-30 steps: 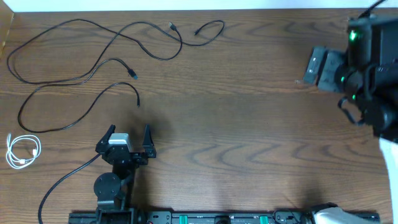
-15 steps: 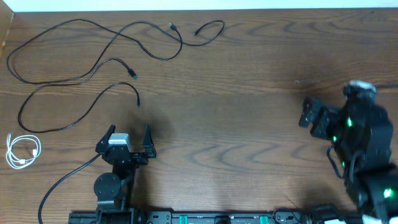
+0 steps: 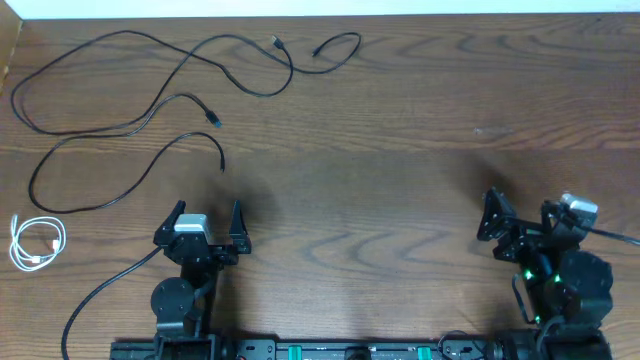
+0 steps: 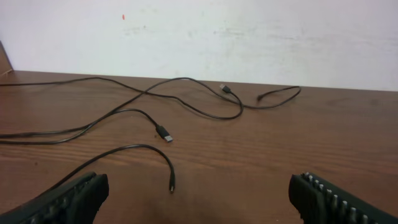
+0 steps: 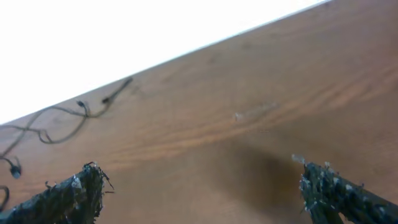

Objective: Untangle cables

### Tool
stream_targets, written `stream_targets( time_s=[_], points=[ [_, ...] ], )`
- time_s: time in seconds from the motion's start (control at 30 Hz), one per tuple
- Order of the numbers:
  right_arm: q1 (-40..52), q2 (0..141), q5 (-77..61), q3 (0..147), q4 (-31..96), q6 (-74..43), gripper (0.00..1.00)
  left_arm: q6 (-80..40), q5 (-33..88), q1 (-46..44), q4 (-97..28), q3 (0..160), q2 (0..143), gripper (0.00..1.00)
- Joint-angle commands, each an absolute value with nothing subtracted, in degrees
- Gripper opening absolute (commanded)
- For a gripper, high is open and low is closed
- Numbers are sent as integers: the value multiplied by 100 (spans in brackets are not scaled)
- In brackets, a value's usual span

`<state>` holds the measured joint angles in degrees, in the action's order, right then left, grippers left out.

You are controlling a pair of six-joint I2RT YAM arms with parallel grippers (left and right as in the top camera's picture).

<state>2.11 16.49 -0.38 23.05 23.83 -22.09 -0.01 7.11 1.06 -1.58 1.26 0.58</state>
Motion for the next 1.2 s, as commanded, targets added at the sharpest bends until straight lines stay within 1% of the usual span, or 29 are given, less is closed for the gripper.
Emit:
stream_targets(
  time_s=[0.0,0.17,0.37,0.43,0.63,0.8,0.87,1.17],
  points=[
    [180,1308,-169,1870,2106,-2132,99,-5,722,89,-360,23,23,98],
    [180,685,-167,1085,1356,-1702,99,-5,722,89,-360,23,23,98],
    [180,27,-47,233,248,-1660,99,-8,722,89,-360,23,23,98],
    [172,30,-14,25,-156,-1660,99,-5,722,89,-360,23,23,98],
    [154,27,91,32,-211,-1256,99,-8,722,89,-360,23,23,98],
    [152,27,93,32,427,-943,99,-5,722,89,-360,23,23,98],
    [154,32,-45,30,454,-663,99,-8,722,89,-360,23,23,98],
    [158,32,-58,30,462,-528,99,-8,722,89,-360,23,23,98]
  ],
)
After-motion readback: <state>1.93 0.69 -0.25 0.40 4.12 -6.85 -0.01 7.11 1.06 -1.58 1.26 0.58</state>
